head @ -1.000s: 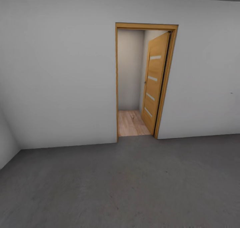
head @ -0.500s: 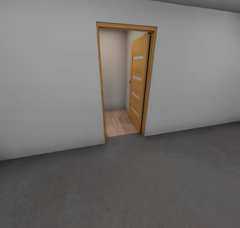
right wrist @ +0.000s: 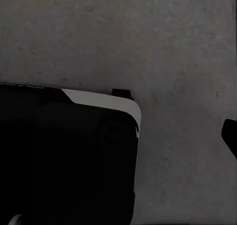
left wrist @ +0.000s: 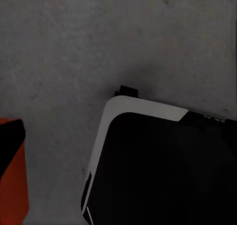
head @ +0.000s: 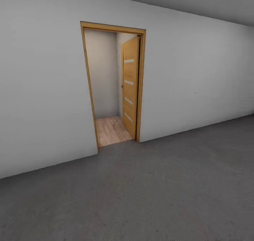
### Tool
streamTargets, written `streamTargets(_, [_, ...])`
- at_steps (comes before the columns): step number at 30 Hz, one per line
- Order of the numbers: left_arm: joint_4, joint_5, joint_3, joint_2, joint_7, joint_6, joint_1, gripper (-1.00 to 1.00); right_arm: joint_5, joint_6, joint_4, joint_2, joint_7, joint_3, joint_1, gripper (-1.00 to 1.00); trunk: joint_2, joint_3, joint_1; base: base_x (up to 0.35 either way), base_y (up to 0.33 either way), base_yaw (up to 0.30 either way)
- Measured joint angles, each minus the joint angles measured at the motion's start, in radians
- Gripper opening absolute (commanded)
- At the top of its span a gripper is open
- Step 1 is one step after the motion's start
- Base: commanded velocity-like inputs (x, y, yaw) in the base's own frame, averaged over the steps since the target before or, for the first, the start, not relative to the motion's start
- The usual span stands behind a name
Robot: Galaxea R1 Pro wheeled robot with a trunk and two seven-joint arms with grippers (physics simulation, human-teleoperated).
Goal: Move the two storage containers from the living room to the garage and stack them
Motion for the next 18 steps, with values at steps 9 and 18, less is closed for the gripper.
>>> streamTargets(9, [-0.002,0.004,0.003,-0.025,0.0,0.0,0.0,1.0,-0.002,-0.001,0.0,-0.002,0.0,-0.001,0.0,1.0,0.0,0.0,0.0,0.0,0.0,-0.291])
streamTargets(18, [0.005,-0.003,0.001,-0.047,0.001,0.003,0.0,1.0,-0.003,0.0,0.0,-0.007,0.0,-0.003,0.0,1.0,0.0,0.0,0.0,0.093,0.0,-0.139])
